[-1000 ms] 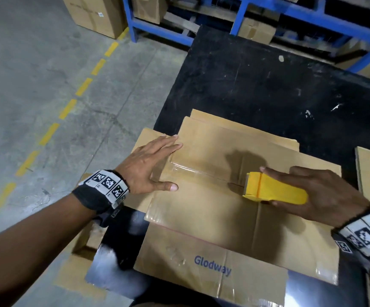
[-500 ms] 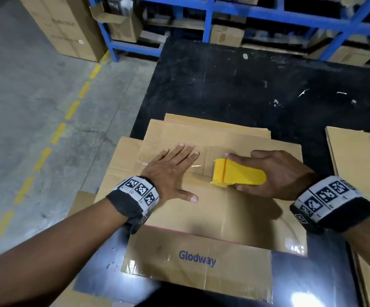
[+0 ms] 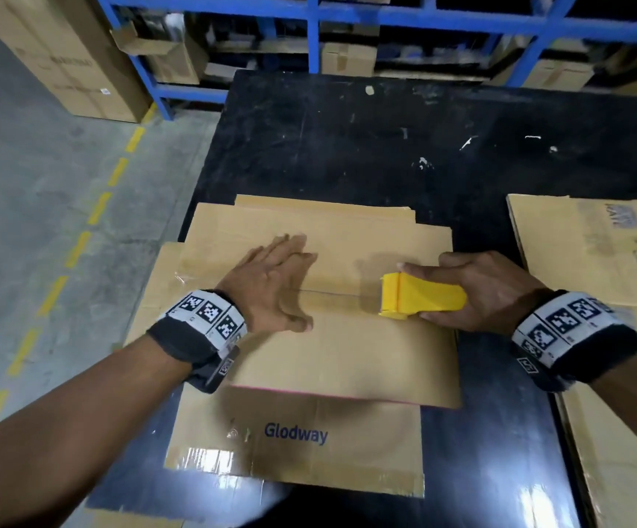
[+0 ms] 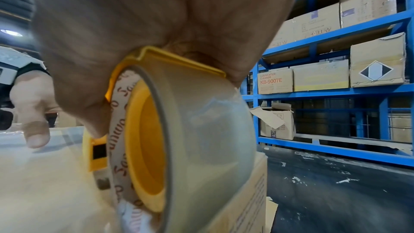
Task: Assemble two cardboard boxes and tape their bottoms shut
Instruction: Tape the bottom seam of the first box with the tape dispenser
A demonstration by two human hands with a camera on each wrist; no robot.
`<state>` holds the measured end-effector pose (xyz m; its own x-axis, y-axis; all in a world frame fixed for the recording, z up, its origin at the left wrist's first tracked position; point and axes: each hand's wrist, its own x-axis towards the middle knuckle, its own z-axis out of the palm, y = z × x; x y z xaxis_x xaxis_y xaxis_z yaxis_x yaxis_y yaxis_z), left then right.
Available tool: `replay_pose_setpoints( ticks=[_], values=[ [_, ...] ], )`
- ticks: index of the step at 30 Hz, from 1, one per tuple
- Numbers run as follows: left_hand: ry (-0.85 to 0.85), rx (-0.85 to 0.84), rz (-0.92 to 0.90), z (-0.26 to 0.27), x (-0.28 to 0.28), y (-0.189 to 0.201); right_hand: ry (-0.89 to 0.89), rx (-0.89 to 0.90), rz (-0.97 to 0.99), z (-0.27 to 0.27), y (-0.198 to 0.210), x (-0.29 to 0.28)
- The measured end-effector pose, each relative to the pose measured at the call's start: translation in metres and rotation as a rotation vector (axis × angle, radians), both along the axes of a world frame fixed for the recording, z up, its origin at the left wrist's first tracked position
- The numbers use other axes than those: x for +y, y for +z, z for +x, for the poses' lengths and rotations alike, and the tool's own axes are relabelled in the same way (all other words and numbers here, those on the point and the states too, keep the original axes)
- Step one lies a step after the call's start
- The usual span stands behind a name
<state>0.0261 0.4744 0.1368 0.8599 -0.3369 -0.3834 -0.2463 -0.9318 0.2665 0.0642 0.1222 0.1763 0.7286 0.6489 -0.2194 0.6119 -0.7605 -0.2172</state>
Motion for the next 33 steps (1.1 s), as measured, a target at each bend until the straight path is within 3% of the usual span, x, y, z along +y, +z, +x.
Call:
replay_pose_setpoints(
  ticks=[5,12,18,25,33],
  values=[
    [-0.025,0.009,0.009,0.0,-0.07,-0.015,0.002,-0.033,0.031,-0.001,-0.001,-0.015],
    [0.014,0.065,0.153,0.009,-0.075,-0.014,-0.016,-0.014,0.073,0.009,0.01,-0.037],
    [0.006,0.049,0.227,0.01,-0.079,-0.008,-0.085,0.021,-0.003,0.007,0.019,-0.107],
    [-0.005,0.022,0.247,0.01,-0.08,-0.01,-0.13,0.019,-0.059,0.001,0.007,-0.161],
    [-0.006,0.015,0.214,0.01,-0.078,-0.012,-0.107,0.058,-0.176,0.008,-0.025,-0.161]
  ],
)
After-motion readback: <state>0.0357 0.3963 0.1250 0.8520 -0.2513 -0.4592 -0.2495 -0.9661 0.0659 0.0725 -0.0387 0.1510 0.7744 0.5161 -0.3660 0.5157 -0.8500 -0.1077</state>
